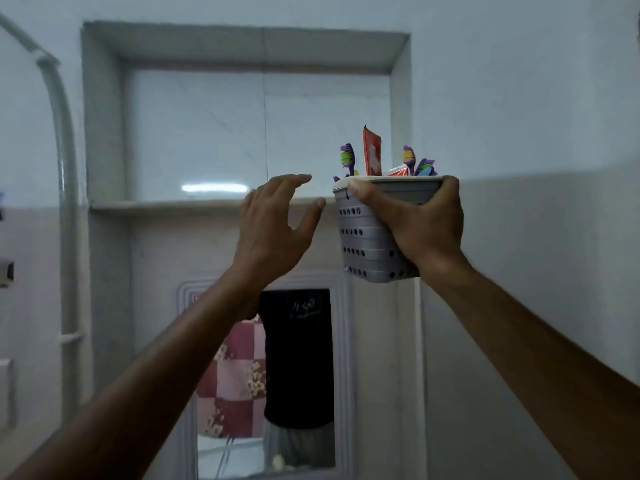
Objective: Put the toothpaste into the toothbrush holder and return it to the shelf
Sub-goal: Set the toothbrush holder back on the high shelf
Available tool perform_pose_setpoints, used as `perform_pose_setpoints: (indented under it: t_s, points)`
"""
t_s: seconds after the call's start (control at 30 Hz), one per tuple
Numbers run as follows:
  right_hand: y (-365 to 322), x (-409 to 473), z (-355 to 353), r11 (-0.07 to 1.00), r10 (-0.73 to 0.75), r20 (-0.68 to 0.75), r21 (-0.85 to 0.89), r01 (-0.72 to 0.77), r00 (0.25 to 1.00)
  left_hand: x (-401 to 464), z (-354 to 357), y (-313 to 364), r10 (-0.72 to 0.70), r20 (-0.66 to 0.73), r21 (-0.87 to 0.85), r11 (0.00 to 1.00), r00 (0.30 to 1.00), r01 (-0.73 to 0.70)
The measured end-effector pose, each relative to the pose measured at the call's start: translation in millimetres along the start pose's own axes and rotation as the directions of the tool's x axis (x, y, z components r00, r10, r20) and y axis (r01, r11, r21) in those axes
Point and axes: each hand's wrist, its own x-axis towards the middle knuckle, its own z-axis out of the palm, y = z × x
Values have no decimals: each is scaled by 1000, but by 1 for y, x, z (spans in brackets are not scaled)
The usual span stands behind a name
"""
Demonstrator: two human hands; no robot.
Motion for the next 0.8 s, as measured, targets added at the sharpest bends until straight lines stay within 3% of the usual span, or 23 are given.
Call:
perform_pose_setpoints:
  t_s: [0.17, 0.3, 0.47, 0.7, 0.8]
  points:
    - [-39, 45, 0, 1000, -23, -28, 9, 23, 999, 45, 14, -16, -19, -41, 90, 996, 999, 23]
    - [-60, 73, 7, 999, -34, -62, -3, 34, 998, 61, 32, -30, -50, 34, 156, 987, 998, 44]
    - [-63, 96, 21, 995, -68, -78, -76, 62, 995, 53, 57, -50, -191, 173, 245, 959, 966, 145]
    - [-37, 115, 59, 987, -78, -110, -151, 61, 991, 43, 68, -54, -144, 100, 304, 946, 985, 107]
    - [-16, 119, 77, 976, -78, 21, -201, 80, 997, 40, 65, -58, -98, 101, 320, 945, 990, 61]
